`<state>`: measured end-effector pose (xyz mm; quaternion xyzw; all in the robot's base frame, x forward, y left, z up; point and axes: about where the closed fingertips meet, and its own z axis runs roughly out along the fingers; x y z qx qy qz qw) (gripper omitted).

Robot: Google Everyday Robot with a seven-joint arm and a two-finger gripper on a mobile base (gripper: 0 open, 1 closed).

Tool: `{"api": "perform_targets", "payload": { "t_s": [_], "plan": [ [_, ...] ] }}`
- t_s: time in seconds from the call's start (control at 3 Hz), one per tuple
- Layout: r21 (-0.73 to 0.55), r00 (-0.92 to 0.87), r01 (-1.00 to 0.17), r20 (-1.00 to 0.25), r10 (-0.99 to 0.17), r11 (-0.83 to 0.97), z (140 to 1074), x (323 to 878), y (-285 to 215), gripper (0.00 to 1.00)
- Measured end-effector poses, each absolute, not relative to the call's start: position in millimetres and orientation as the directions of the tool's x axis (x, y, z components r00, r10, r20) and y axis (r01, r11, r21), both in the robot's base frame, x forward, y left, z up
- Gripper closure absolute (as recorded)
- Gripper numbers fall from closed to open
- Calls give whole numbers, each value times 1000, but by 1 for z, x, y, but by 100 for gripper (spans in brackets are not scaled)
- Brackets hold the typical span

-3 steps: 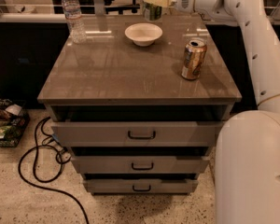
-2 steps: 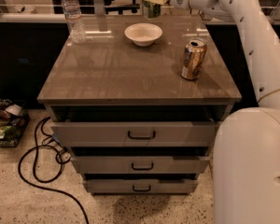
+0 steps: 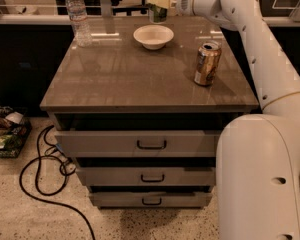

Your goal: Place green can into paper bowl

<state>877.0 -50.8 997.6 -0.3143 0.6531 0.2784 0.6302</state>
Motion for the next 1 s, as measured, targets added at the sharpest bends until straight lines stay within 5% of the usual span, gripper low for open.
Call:
{"api": "perform_targets", "payload": {
  "t_s": [1.0],
  "plan": [
    [37,-70,-686,-997,-15,727,976,897,-85,100]
  ]
}}
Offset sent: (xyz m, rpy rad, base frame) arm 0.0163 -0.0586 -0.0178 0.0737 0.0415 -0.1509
